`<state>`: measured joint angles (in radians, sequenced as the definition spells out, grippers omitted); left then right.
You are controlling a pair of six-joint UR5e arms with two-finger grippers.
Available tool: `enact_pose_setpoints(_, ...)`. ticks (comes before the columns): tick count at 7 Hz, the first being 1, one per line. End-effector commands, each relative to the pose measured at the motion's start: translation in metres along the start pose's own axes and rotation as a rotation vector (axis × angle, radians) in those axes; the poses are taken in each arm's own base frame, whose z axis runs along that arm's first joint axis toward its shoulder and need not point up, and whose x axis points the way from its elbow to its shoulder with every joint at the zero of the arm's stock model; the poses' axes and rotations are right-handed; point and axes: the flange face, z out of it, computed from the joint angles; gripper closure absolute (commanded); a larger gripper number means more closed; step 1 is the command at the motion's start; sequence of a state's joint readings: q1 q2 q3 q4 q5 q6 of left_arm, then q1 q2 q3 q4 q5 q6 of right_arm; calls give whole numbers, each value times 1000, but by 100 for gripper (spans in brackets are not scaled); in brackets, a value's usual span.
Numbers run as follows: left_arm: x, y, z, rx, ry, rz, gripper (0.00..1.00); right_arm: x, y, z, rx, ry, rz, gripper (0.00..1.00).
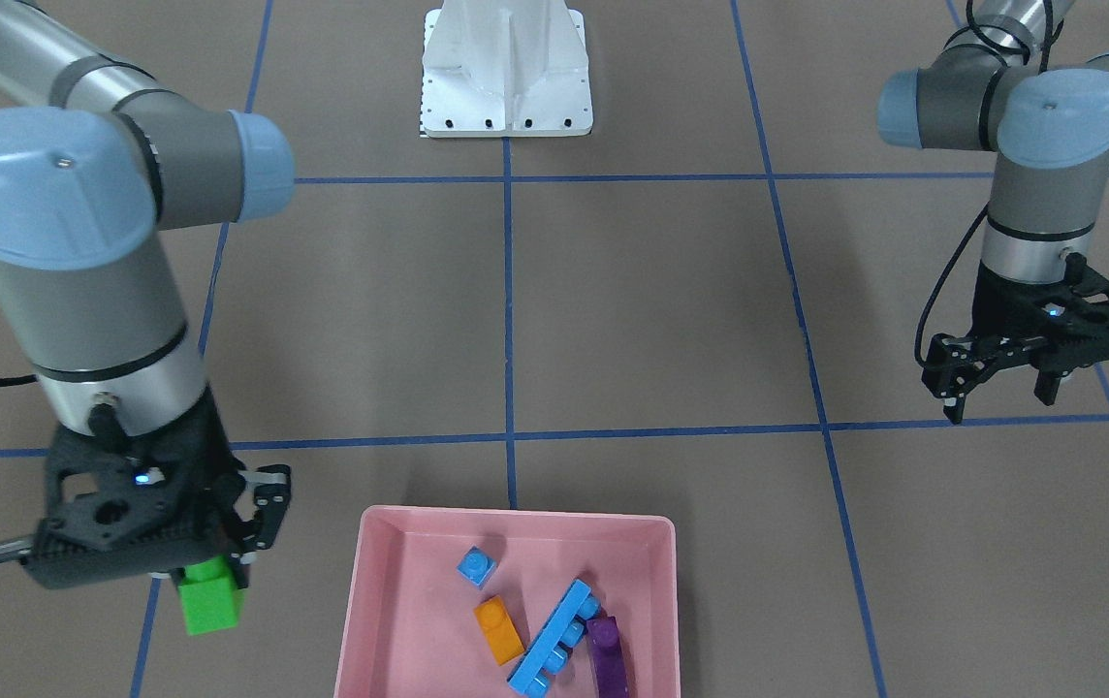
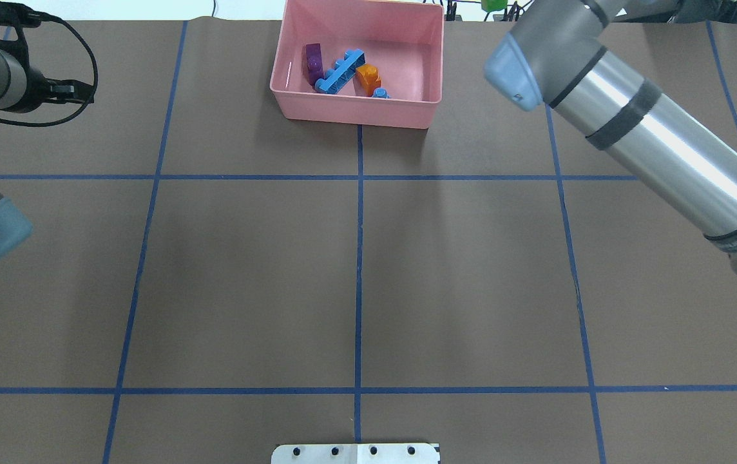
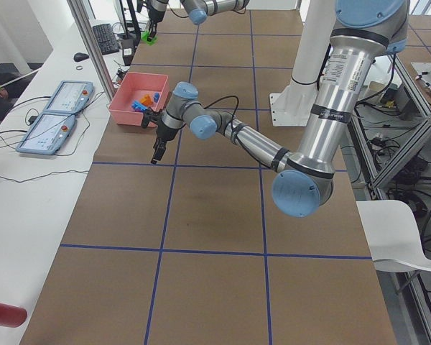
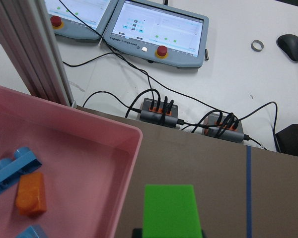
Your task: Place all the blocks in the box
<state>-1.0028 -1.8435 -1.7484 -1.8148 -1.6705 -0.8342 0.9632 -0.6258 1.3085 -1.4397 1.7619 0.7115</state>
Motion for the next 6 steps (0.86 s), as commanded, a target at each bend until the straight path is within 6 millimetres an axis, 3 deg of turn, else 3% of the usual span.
enact_pose_setpoints(1, -55, -9, -1, -84, -31, 116, 1, -60, 1, 36, 54, -21, 43, 100)
enact_pose_setpoints(2, -81, -3, 1, -150, -21, 174, 1, -81, 3, 53, 77, -28, 87, 100)
enact_pose_setpoints(3, -113, 16, 8, -224, 16, 201, 1, -98, 1, 64, 100, -48, 109, 100)
enact_pose_setpoints(4, -139, 32, 4, -253, 34, 208, 1, -105, 3, 73, 150, -92, 101, 100)
enact_pose_setpoints(5, -145, 49, -3, -284, 73, 201, 0, -109, 5, 76, 159, -100, 107, 100)
enact_pose_setpoints(6, -166, 54, -8, -316, 116, 171, 0, -115, -1, 67, 164, -116, 119, 1)
